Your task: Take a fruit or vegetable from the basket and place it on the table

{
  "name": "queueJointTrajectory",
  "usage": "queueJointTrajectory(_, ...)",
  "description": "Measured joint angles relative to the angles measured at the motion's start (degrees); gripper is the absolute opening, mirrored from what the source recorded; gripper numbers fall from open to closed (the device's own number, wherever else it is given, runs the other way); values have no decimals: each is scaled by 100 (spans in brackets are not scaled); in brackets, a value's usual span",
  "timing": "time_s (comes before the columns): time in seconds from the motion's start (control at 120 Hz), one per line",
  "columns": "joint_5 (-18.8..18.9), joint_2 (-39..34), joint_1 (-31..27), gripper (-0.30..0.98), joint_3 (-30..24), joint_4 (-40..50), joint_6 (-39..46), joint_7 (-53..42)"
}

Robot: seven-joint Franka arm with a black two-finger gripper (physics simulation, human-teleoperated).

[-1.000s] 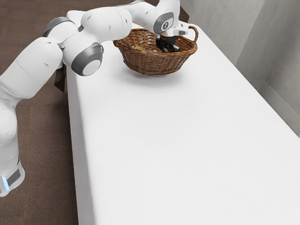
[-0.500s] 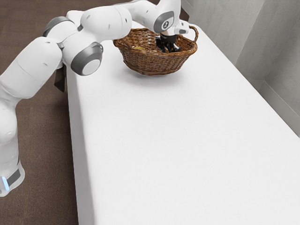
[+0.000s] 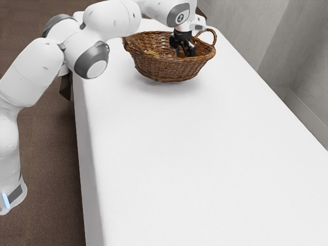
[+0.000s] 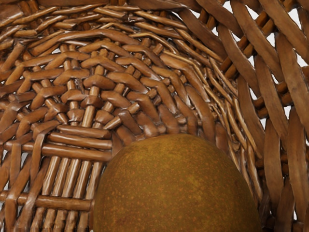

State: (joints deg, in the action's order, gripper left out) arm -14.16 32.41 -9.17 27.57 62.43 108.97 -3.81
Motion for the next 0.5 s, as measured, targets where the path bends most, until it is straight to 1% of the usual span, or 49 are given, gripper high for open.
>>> queueJointTrajectory(0.108, 9, -137, 4, 14, 5, -1, -324, -5)
queueJointTrajectory(0.25, 134, -364, 13, 13, 5, -1, -848, -19)
queueJointTrajectory(0.5, 534, -944, 37, 13, -7, -52, -1703, -63)
